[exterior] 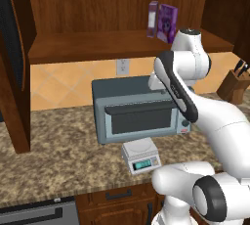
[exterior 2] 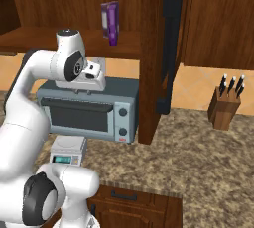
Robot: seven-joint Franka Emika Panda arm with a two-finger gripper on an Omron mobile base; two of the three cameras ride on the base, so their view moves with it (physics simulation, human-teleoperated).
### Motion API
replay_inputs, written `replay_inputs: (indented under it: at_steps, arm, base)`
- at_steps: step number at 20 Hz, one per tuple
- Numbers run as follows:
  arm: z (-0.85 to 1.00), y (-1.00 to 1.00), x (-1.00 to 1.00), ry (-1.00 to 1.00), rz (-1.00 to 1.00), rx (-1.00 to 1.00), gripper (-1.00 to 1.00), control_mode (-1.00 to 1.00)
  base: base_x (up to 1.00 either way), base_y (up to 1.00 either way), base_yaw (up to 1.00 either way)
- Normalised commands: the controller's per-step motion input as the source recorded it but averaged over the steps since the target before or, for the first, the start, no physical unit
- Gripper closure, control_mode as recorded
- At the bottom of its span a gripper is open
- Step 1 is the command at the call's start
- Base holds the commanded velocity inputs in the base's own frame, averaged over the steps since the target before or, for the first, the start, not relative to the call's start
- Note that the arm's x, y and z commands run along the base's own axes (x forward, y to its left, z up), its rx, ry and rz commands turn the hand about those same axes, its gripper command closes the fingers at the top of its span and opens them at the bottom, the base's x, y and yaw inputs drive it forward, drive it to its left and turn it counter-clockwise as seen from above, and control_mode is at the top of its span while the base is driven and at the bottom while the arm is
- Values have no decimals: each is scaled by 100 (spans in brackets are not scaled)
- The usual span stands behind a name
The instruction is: Pick the cereal and place it on the digital scale for weighing, and close the cabinet.
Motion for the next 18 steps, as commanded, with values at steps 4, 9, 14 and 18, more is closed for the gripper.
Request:
replay_inputs:
  at_steps: [4, 9, 14, 18]
  arm:
    - [1, -1, -64, -19, -2, -1, -100, -100]
    - [18, -13, -81, -25, -5, -4, -100, -100]
    - [71, -22, -42, -39, 5, 0, -100, -100]
    - [72, -18, -9, -27, 7, 0, -100, -100]
  base:
    - [0, 0, 0]
    - [0, 0, 0]
    - [0, 0, 0]
    - [0, 0, 0]
